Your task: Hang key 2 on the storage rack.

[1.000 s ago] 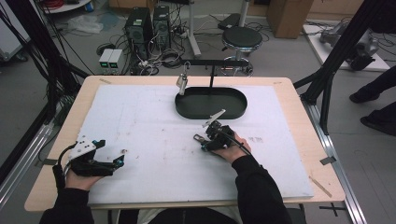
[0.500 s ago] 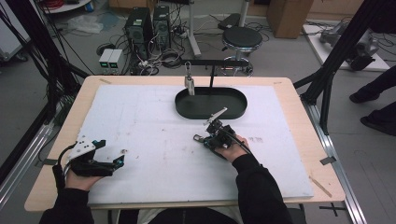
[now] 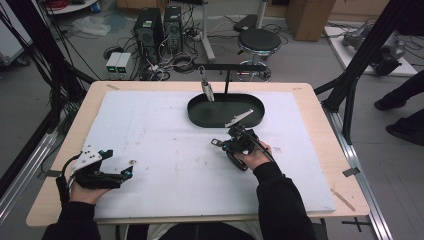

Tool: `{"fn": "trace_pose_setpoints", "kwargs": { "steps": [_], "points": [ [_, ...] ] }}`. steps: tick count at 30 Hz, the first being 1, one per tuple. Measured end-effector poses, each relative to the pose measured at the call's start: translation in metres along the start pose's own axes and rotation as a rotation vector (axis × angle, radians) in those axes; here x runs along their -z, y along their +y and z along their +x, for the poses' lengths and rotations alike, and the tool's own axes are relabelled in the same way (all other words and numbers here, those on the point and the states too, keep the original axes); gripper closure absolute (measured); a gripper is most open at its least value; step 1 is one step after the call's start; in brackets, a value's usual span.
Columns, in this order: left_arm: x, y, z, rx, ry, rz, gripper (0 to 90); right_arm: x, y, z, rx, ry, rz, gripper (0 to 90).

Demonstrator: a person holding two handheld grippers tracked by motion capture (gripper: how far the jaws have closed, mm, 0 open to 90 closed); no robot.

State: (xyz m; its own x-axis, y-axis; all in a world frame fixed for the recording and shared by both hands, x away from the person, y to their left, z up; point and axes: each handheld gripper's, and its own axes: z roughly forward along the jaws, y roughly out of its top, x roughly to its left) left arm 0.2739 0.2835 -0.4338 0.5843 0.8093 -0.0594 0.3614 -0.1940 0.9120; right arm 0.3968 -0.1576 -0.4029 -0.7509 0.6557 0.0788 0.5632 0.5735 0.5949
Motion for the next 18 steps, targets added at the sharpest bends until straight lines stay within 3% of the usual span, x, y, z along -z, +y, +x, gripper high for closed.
{"fn": "trace_pose_setpoints", "kwargs": {
  "steps": [3, 5, 18],
  "points": [
    [0.0, 0.0, 0.0, 0.001, -0.002, -0.003, 1.7, 0.009, 0.004, -0.004, -0.002, 0.007, -0.034, 84.1],
    [0.0, 0.0, 0.0, 0.002, -0.002, -0.003, 1.7, 0.014, 0.008, -0.005, 0.026, 0.013, -0.057, 84.0],
    [0.0, 0.0, 0.0, 0.002, -0.004, 0.001, 1.7, 0.042, 0.028, -0.013, 0.022, -0.042, -0.121, 83.9]
  ]
}}
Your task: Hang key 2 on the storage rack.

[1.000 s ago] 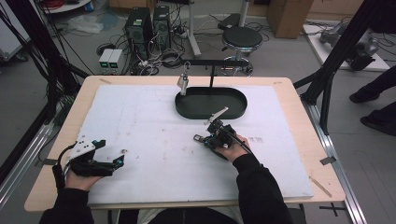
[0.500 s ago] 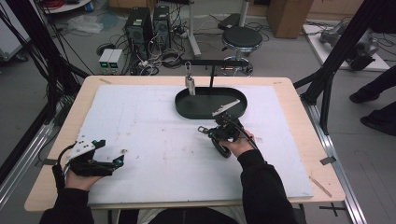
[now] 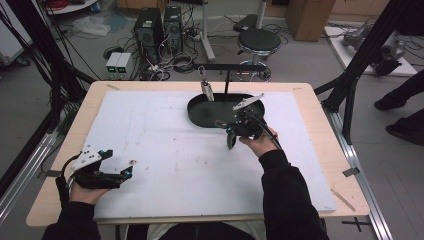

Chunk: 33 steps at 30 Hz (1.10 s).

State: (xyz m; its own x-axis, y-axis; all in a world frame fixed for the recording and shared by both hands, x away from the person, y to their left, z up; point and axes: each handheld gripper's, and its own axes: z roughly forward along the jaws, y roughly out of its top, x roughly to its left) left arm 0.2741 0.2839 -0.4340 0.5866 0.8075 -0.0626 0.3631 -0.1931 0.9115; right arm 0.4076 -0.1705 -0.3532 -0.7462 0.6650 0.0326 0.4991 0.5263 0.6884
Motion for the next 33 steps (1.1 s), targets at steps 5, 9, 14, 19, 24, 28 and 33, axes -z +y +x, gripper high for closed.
{"fn": "trace_pose_setpoints", "kwargs": {
  "steps": [5, 9, 14, 19, 24, 28, 33],
  "points": [
    [0.0, 0.0, 0.0, 0.005, 0.002, -0.005, 1.7, 0.005, 0.008, -0.003, 0.01, -0.011, -0.004, 83.9],
    [0.0, 0.0, 0.001, 0.007, 0.001, -0.008, 1.7, 0.01, 0.014, -0.006, -0.001, -0.028, -0.019, 83.7],
    [0.0, 0.0, 0.001, 0.001, -0.004, -0.005, 1.7, 0.016, 0.02, -0.015, -0.022, -0.035, -0.036, 83.6],
    [0.0, 0.0, 0.001, 0.007, -0.006, -0.001, 1.7, 0.019, 0.028, -0.021, -0.04, -0.033, -0.046, 83.0],
    [0.0, 0.0, 0.001, 0.005, -0.007, 0.0, 1.7, 0.02, 0.04, -0.023, -0.024, -0.051, -0.035, 83.0],
    [-0.001, 0.0, 0.002, 0.003, -0.009, 0.0, 1.7, 0.023, 0.049, -0.025, -0.023, -0.063, -0.042, 83.0],
    [0.0, 0.0, 0.002, 0.006, -0.012, -0.002, 1.7, 0.025, 0.062, -0.029, -0.012, -0.075, -0.034, 82.9]
  ]
}}
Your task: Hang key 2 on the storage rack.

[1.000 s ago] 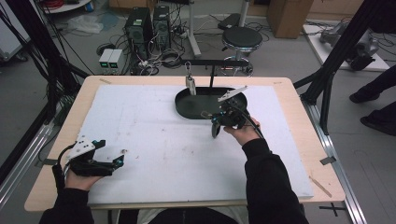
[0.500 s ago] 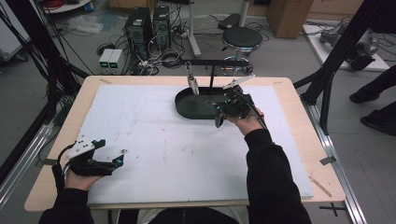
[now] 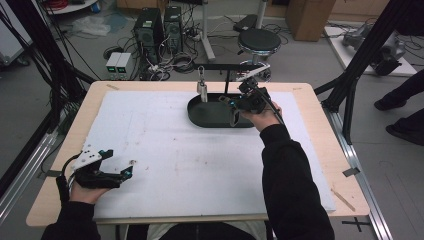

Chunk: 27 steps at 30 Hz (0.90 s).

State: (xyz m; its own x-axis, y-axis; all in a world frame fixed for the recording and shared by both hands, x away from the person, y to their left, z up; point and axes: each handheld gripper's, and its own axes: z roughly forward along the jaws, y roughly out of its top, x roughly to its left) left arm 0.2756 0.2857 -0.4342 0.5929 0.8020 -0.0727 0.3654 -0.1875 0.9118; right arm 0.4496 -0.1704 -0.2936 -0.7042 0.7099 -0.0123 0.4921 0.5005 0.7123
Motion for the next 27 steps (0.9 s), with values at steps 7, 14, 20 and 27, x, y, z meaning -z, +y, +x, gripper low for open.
{"fn": "trace_pose_setpoints", "kwargs": {
  "steps": [7, 14, 20, 27],
  "points": [
    [0.0, 0.0, 0.0, -0.002, -0.001, 0.0, 1.7, -0.001, 0.019, -0.002, 0.009, 0.01, -0.02, 82.9],
    [0.0, 0.0, 0.0, -0.004, -0.004, 0.001, 1.7, -0.005, 0.033, -0.003, 0.015, -0.019, -0.003, 82.9],
    [-0.001, 0.0, 0.001, -0.004, -0.006, 0.001, 1.7, -0.004, 0.042, -0.007, 0.008, -0.043, -0.032, 82.9],
    [0.001, 0.0, 0.001, -0.003, 0.002, -0.017, 1.7, -0.002, 0.045, -0.012, -0.029, -0.085, -0.096, 82.9]
  ]
}}
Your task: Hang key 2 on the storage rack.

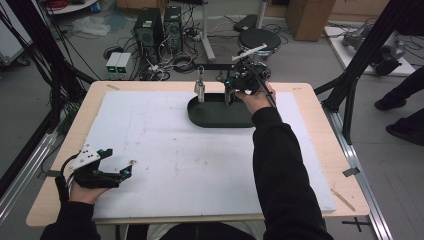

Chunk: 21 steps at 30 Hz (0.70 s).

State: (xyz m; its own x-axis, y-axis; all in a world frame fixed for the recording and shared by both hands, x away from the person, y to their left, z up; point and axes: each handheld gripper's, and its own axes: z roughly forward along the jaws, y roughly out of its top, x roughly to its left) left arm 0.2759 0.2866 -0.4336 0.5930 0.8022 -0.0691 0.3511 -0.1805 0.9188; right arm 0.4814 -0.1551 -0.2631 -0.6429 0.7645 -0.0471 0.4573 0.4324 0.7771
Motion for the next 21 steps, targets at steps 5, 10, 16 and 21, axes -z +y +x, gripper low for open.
{"fn": "trace_pose_setpoints", "kwargs": {
  "steps": [5, 10, 16, 21],
  "points": [
    [-0.001, 0.0, 0.0, -0.002, -0.006, 0.006, 1.7, -0.002, 0.003, -0.003, -0.017, -0.037, -0.012, 82.9],
    [-0.001, 0.0, 0.0, 0.001, -0.012, 0.009, 1.7, -0.007, 0.009, -0.005, -0.027, -0.052, -0.005, 82.9],
    [-0.001, -0.001, 0.0, 0.003, -0.015, 0.01, 1.7, -0.017, 0.006, -0.012, -0.048, -0.101, 0.041, 82.9],
    [-0.001, -0.001, 0.001, 0.007, -0.018, 0.016, 1.7, -0.02, 0.005, -0.011, -0.035, -0.107, 0.039, 82.8]
  ]
}}
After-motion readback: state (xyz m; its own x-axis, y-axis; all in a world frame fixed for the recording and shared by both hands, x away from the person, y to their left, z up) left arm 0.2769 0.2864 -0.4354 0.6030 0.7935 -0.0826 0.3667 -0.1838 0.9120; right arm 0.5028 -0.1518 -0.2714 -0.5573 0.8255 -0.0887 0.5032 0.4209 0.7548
